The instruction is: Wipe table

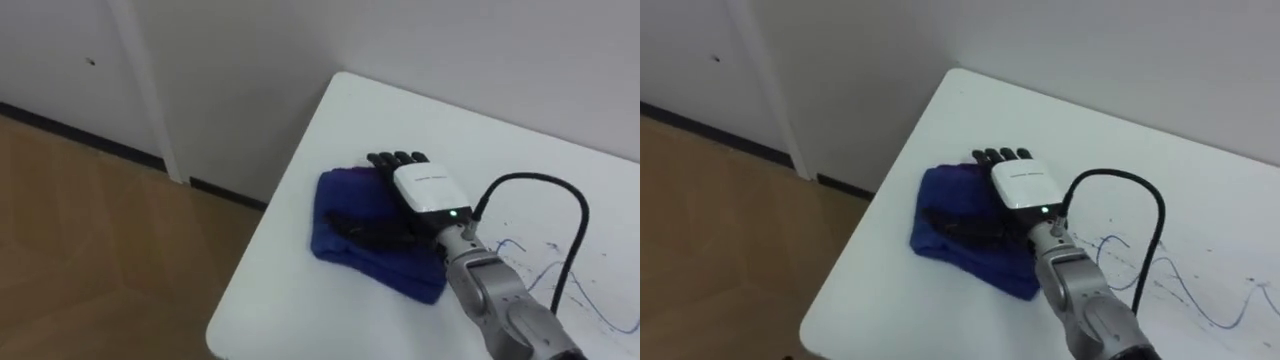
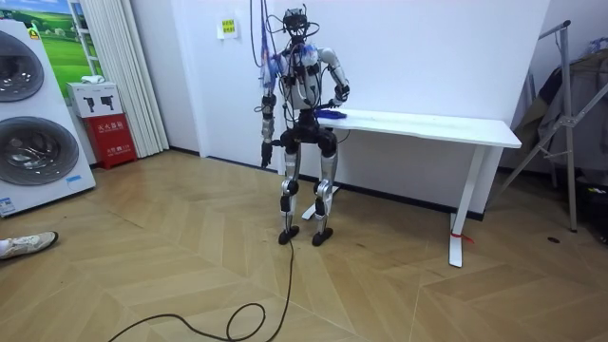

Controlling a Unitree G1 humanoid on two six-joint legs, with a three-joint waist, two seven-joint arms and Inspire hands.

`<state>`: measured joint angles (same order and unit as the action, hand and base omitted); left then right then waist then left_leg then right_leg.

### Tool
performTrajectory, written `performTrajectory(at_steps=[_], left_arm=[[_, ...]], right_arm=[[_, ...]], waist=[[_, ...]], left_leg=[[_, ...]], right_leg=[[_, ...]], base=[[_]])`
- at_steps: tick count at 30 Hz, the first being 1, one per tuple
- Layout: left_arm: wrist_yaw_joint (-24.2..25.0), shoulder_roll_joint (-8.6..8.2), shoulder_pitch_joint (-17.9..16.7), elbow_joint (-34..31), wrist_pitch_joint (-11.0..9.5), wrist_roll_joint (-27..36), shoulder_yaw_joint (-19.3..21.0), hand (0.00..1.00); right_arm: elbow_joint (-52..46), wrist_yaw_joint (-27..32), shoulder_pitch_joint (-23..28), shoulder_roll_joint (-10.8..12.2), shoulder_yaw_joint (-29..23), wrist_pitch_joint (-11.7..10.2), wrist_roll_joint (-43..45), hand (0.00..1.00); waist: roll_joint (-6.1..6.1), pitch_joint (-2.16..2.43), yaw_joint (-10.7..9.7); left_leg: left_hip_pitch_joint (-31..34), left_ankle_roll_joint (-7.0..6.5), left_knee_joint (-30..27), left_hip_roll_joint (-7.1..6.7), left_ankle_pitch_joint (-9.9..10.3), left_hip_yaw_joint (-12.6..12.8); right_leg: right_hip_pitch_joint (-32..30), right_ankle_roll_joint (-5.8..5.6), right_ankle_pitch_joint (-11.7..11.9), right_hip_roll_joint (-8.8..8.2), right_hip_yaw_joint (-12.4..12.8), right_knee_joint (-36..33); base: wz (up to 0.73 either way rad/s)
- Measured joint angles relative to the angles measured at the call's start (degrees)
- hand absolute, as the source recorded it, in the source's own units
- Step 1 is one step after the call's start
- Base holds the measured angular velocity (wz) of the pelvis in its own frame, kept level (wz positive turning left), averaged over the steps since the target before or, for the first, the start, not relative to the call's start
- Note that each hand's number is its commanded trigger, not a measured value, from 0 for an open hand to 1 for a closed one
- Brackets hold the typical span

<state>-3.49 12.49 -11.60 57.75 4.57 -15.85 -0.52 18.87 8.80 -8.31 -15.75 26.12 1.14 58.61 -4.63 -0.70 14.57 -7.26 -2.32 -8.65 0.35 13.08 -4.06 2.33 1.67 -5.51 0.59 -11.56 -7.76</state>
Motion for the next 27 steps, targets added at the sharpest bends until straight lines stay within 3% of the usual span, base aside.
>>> performTrajectory(at_steps=[4,9,15,20,27], left_arm=[[0.00,-0.21,-0.85,0.87,0.33,0.00,0.17,0.00],[0.01,-0.29,-1.26,0.87,0.34,0.12,0.20,0.00],[-0.11,-0.78,-1.12,0.86,0.38,0.06,-0.05,0.00],[-0.01,-0.79,-1.63,-0.43,1.73,-0.02,-0.11,0.00],[0.34,-0.82,-1.65,-1.15,2.69,-0.04,0.32,0.00]], right_arm=[[-2.77,-0.15,2.14,1.38,1.40,-1.08,-0.25,0.00],[-3.93,-0.30,2.30,2.16,1.98,-1.14,-0.64,0.00],[-6.42,-0.31,3.89,2.15,2.74,-1.04,-3.10,0.00],[-6.34,-4.17,5.93,2.34,3.02,0.20,-2.73,0.00],[-3.06,-2.80,6.07,2.27,2.96,-0.54,-2.26,0.00]], waist=[[0.60,0.09,0.12],[1.67,0.62,0.10],[1.42,0.68,0.00],[1.05,0.84,-0.29],[1.14,0.75,-0.39]], left_leg=[[0.24,-0.13,0.05,0.01,0.10,0.35],[0.05,-0.11,0.09,-0.01,0.12,0.71],[0.10,-0.08,0.15,-0.01,0.14,0.80],[0.90,-0.20,-0.06,-0.07,0.19,0.78],[-0.38,-0.23,-0.10,0.11,0.18,0.78]], right_leg=[[-0.32,0.06,0.07,0.31,0.03,-0.36],[-0.42,0.14,0.11,0.53,0.31,-0.90],[-0.51,0.19,0.13,0.59,0.32,-0.89],[-1.26,0.18,0.13,0.38,-0.08,-0.90],[0.23,0.03,0.03,0.26,0.17,-0.37]], base=[[0.00],[-0.02],[0.00],[0.00],[0.01]])
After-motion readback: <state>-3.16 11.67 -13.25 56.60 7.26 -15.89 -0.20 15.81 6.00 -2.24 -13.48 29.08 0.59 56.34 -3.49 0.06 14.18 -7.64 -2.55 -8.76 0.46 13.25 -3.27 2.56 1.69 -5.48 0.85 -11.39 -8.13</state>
